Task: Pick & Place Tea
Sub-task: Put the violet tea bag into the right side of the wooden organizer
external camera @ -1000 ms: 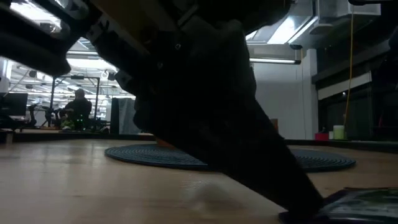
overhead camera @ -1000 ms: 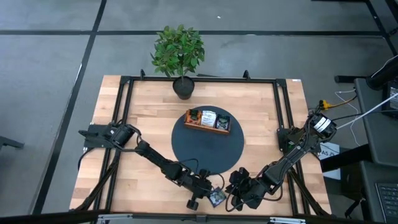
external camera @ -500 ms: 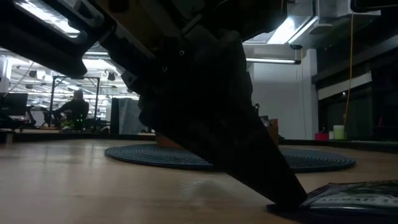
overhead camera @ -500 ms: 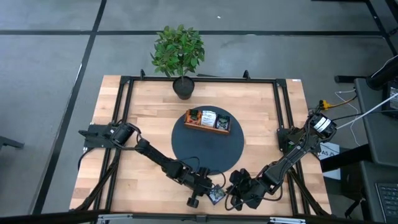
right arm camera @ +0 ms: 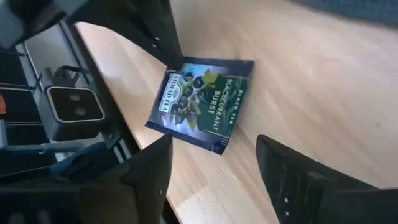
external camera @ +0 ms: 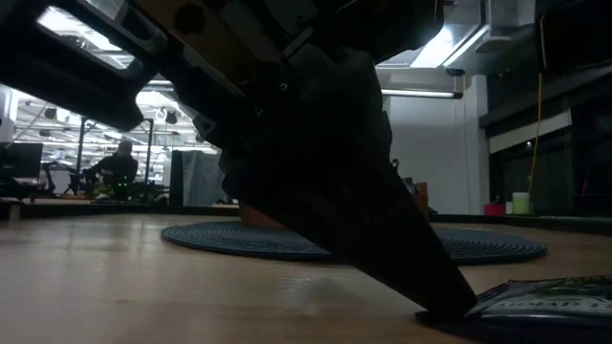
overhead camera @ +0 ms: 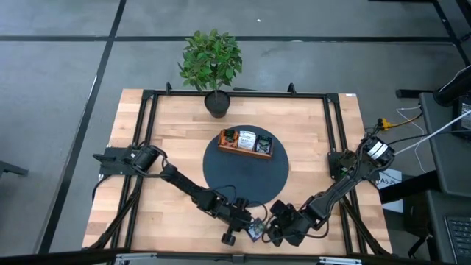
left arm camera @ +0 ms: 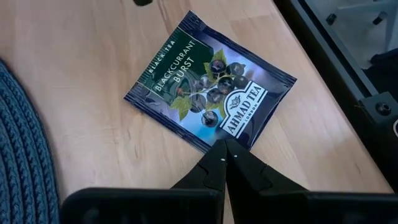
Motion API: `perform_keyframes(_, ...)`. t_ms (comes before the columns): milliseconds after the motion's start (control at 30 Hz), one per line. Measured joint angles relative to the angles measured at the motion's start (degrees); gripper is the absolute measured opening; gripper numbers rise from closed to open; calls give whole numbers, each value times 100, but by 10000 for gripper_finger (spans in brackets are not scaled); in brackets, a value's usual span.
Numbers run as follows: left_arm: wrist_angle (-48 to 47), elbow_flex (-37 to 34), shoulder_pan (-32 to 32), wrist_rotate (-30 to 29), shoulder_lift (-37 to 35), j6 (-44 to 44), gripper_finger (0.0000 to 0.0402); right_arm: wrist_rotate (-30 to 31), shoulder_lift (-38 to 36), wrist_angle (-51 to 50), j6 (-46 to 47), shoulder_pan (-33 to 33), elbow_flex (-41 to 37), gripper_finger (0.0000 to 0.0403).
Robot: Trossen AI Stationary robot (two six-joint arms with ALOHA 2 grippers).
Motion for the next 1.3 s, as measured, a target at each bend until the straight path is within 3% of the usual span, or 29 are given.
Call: perform_keyframes(1300, 0, -11, 13, 158, 4, 105, 2, 72, 385, 165, 1204, 55, 2, 243)
